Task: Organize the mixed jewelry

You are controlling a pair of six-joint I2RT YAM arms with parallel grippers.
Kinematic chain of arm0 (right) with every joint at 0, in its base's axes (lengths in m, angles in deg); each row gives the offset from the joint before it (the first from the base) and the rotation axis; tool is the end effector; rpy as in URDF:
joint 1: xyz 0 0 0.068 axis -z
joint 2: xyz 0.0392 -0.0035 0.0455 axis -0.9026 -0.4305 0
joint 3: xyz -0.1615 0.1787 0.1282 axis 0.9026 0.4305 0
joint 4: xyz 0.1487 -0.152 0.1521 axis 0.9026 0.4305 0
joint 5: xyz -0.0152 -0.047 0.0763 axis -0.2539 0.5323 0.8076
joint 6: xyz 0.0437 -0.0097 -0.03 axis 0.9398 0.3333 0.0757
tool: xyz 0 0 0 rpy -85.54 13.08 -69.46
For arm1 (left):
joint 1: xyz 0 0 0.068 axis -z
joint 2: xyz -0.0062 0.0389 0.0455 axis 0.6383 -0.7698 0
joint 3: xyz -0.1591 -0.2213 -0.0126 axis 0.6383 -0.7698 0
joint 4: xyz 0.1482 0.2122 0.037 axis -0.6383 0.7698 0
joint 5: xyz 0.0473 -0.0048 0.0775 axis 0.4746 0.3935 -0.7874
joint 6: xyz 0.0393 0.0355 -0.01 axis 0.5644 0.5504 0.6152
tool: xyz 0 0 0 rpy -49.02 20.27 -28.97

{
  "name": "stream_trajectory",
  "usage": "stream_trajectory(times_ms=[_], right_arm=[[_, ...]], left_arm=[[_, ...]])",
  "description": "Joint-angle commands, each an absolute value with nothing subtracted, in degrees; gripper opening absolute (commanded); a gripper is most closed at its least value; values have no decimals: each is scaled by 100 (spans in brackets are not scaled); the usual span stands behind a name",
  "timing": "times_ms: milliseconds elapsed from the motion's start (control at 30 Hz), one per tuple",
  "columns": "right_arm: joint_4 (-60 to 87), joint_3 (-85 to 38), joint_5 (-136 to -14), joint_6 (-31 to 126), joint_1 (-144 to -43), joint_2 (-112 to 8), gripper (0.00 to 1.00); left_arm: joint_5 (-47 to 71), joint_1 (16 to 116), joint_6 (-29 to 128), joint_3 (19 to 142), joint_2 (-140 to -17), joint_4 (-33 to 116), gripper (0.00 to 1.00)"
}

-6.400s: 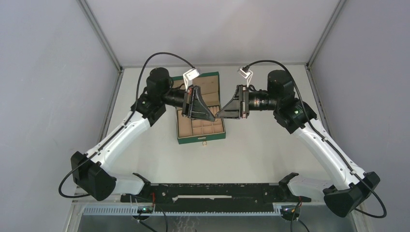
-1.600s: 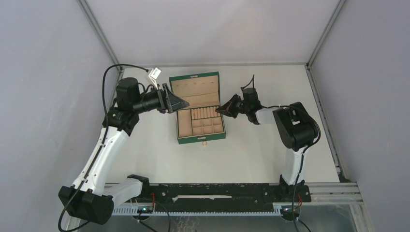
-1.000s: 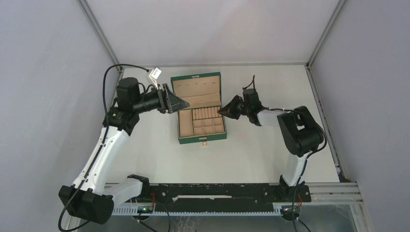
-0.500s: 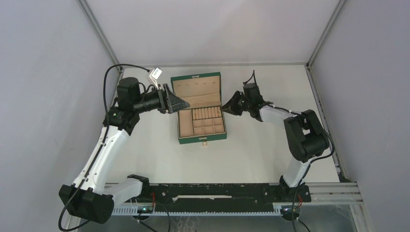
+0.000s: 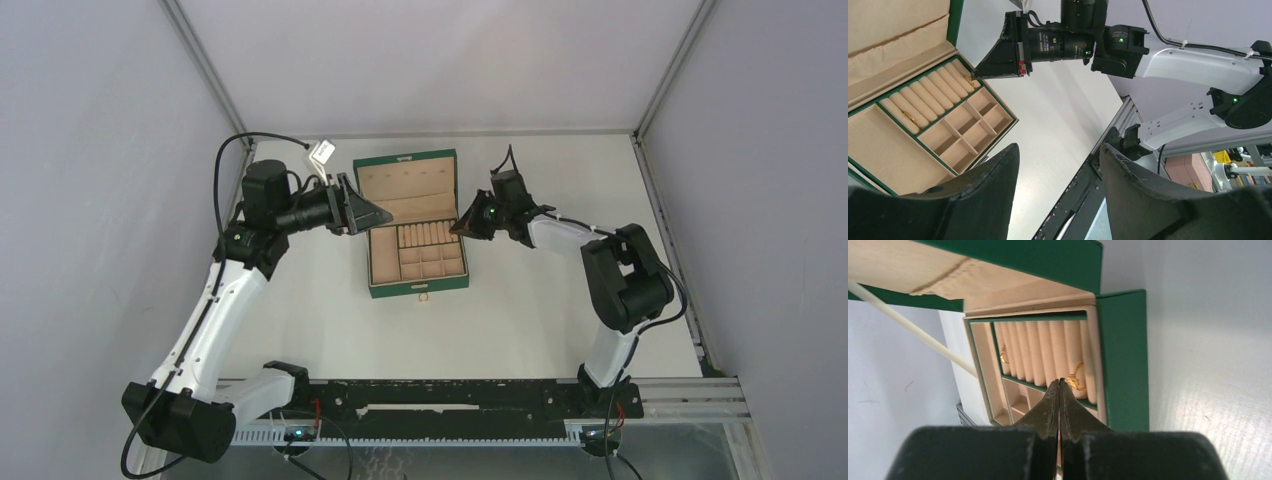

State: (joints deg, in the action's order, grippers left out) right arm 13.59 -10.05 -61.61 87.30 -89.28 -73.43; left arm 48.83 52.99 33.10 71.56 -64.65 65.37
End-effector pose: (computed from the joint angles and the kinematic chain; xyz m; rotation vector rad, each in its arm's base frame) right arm 0.3436 0.1725 0.1895 0.2541 2.4474 1.0220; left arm 0.2198 -0.0780 0.3786 0.3081 1.9899 -1.2275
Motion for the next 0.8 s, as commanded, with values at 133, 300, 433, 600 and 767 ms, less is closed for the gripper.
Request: stream_trajectory(times_ms=[133,300,433,600,767], right_arm=[[1447,-1131,-6292,8649,-8936,-7520,0],[1483,-1125,-6339,8659,-8929,-7611,0],[1512,-1135,-6383,8641,-8930,-7624,0],[1438,-1134,-6291,8648,-8921,-7509,0],[1401,-1129,-6095,8685,-8829,-7040,4]], left_arm=[[4948,5258,3359,7087,-6299,6403,65],[4952,5259,3383,7099,-6314,6405,65],[4956,5259,3382,7099,-6339,6404,65],[4957,5258,3399,7101,-6339,6417,65],[4584,5311,3587,7077,-6287,6690,65]])
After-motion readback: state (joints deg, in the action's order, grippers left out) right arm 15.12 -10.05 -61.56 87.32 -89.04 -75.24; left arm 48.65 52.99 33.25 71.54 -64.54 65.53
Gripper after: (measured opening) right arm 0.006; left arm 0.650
